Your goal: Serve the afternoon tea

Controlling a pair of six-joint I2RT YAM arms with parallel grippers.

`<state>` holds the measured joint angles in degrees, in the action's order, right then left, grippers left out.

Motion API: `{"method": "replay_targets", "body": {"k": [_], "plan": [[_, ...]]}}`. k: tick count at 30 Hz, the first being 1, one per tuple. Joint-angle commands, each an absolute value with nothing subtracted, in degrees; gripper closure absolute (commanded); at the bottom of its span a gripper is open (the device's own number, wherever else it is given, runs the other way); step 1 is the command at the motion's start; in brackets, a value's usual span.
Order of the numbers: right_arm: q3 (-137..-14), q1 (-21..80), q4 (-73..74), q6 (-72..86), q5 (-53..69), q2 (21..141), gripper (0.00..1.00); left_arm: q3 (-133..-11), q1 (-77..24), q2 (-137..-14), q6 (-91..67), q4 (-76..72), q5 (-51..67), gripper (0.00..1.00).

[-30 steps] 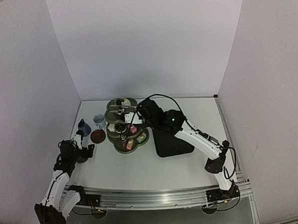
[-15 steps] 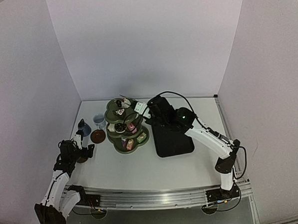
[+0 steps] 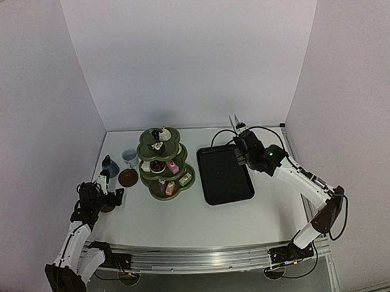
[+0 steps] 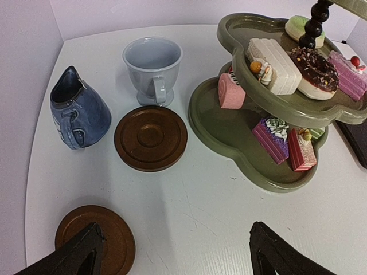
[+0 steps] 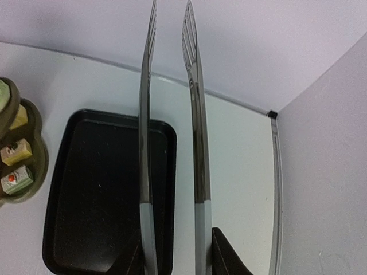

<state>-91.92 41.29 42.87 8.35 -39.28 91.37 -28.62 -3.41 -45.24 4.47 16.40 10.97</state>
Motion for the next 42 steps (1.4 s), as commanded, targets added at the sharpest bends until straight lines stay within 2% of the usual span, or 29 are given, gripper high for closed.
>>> {"method": "replay_targets", "body": {"k": [1,11,19,30,40,42], "plan": [[-83.47,39.87,41.57,23.88,-36.62,89.93,0.68,-28.56,-2.92,-45.80,4.42,14.46,11.51,0.12],[-71.15,39.82,38.46,37.47,-26.45,94.26,0.67,-28.36,-2.46,-46.14,4.27,14.11,11.87,0.12],[-71.11,39.82,35.81,41.24,-21.23,102.62,0.65,-28.40,-2.25,-45.93,4.38,14.15,11.12,0.12],[-70.56,39.84,35.83,41.83,-20.49,105.93,0.61,-28.35,-1.85,-46.20,4.27,14.11,11.07,0.12],[-71.42,39.82,36.61,41.25,-20.84,106.35,0.51,-28.28,-1.83,-46.75,4.55,14.03,10.81,0.12],[-72.62,39.83,37.27,40.76,-21.47,106.14,0.41,-28.89,-1.81,-47.34,6.08,14.79,10.87,0.12]]}}
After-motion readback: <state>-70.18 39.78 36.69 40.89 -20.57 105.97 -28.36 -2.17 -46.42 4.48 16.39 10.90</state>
